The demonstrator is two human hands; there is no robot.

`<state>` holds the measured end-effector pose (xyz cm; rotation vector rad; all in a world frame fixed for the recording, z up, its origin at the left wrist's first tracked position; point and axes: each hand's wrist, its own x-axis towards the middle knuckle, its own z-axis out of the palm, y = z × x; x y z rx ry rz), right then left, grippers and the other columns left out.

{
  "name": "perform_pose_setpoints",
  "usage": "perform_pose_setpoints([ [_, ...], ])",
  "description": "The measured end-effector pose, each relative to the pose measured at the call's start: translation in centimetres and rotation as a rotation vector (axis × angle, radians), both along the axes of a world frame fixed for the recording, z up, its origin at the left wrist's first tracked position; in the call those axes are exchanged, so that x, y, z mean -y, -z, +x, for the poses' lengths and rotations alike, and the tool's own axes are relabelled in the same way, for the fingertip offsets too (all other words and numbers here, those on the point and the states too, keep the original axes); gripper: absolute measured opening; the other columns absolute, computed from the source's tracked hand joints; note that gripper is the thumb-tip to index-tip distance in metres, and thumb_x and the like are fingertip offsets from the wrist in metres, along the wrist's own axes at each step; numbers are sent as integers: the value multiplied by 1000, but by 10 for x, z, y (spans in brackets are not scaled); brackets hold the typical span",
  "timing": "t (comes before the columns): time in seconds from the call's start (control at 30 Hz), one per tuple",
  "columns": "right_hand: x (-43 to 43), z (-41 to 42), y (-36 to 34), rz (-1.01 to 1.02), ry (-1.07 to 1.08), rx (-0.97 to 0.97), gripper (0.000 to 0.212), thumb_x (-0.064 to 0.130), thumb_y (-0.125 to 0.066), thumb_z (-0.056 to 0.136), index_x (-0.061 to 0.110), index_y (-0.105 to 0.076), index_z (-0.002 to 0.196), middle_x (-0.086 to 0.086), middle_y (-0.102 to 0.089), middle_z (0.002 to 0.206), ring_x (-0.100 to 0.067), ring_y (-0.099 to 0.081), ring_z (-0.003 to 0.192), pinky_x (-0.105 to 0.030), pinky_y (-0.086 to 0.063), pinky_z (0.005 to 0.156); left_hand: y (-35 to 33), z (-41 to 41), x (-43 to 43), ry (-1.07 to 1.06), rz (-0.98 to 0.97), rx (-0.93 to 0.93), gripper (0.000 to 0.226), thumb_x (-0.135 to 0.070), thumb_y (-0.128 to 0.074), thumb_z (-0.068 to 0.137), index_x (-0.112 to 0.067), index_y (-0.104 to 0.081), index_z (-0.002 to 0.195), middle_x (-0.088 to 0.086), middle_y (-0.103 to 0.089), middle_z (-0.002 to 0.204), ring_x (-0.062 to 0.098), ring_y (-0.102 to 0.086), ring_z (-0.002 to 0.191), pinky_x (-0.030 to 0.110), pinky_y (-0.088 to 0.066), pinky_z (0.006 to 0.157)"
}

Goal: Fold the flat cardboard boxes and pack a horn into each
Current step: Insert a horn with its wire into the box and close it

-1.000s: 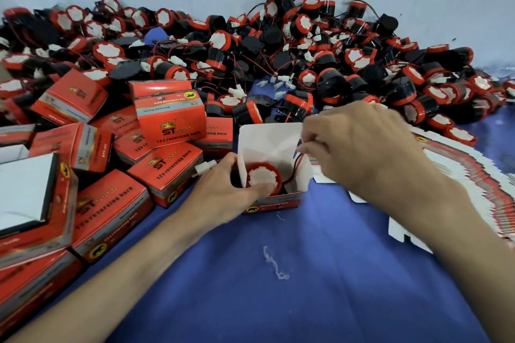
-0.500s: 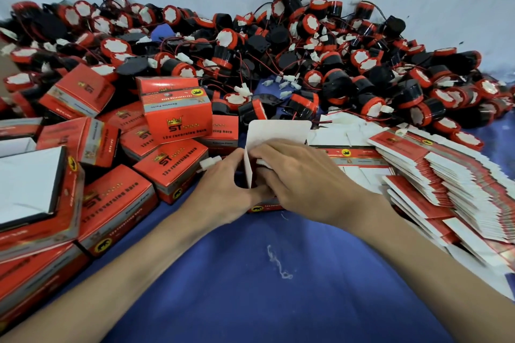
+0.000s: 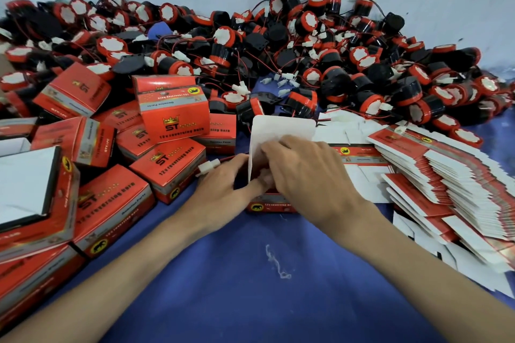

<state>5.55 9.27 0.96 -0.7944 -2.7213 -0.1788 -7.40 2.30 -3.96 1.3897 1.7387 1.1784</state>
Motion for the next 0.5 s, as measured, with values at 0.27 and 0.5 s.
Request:
perform_pose_setpoints([
  [0.27, 1, -1, 1, -78, -34, -72, 12, 16, -46, 93, 16, -56, 100, -1, -58, 86, -25, -52, 84, -34, -38, 54, -3, 0, 1, 23, 8, 55, 22, -34, -63, 89, -28, -60, 109, -8, -68, 102, 9, -61, 102, 36, -50, 92],
  [0.5, -7, -3, 0, -61, -68, 31, 17, 17, -43, 94, 14, -54, 107, -4, -59, 109, -23, -56, 97, -30, -36, 70, -7, -3, 0, 39, 26, 16, 22, -40, -73, 75, -33, -59, 91, -19, -66, 84, -5, -60, 81, 8, -44, 68],
])
